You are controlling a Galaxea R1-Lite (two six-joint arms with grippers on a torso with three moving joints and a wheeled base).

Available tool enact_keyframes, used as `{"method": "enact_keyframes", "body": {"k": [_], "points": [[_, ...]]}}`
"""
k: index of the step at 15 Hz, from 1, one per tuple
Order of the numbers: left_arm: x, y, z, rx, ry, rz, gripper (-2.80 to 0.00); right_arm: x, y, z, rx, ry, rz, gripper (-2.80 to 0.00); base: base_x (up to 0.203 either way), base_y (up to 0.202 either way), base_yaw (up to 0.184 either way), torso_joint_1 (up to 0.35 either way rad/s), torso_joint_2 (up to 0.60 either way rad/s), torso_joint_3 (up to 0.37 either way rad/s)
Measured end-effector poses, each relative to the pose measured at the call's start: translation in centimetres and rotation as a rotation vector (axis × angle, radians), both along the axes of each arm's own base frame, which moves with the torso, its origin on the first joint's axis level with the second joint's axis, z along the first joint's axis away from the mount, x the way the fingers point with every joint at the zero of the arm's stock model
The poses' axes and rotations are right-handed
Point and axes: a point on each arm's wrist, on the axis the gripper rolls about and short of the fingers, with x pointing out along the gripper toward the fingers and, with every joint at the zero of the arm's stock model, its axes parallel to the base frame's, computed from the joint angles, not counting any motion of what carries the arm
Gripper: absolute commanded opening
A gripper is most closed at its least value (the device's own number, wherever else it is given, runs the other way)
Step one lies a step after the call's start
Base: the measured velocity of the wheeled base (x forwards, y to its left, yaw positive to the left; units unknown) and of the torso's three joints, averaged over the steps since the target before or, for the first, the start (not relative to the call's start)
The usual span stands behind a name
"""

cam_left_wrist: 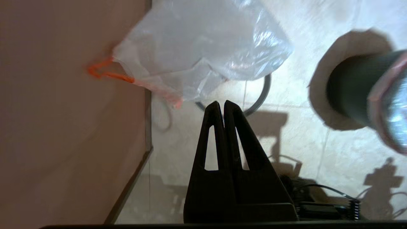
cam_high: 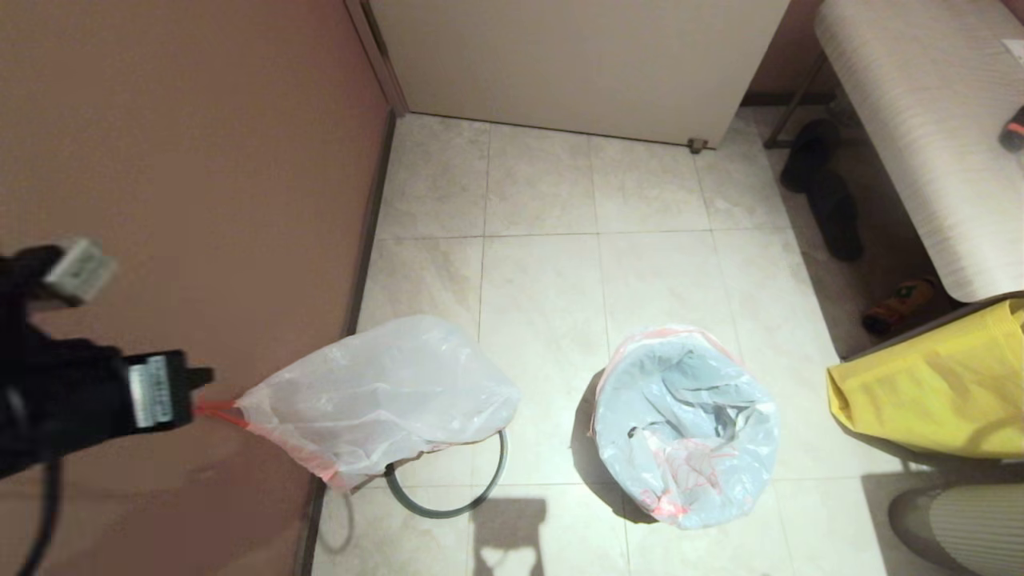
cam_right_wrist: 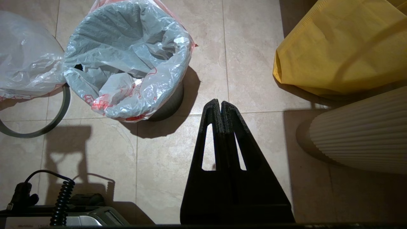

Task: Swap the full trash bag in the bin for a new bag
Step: Place the trash can ring on the trash can

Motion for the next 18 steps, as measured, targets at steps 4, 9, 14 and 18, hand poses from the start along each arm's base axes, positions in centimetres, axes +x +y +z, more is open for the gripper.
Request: {"method": "enact_keyframes", "body": {"k": [4,9,14,18], "points": [[9.8,-5.5,-5.8,0.112,0.213,0.016,-2.8,0.0,0.0,0.0,0.0,0.0,0.0,-2.8,0.0,0.0,0.0,0.0,0.0,0.0],[21.2,-11.1,-14.7,0.192,0.337,0.028,-2.8,0.0,0.0,0.0,0.0,0.0,0.0,-2.8,0.0,0.0,0.0,0.0,0.0,0.0],[27.4,-11.8,-23.9,0.262,0.535,-0.005,-2.8,0.0,0.0,0.0,0.0,0.001,0.0,-2.8,0.0,0.0,0.0,0.0,0.0,0.0],[29.8,-9.8,-29.7,0.333,0.677,-0.021,-2.8,0.0,0.0,0.0,0.0,0.001,0.0,-2.8,0.0,0.0,0.0,0.0,0.0,0.0]]}}
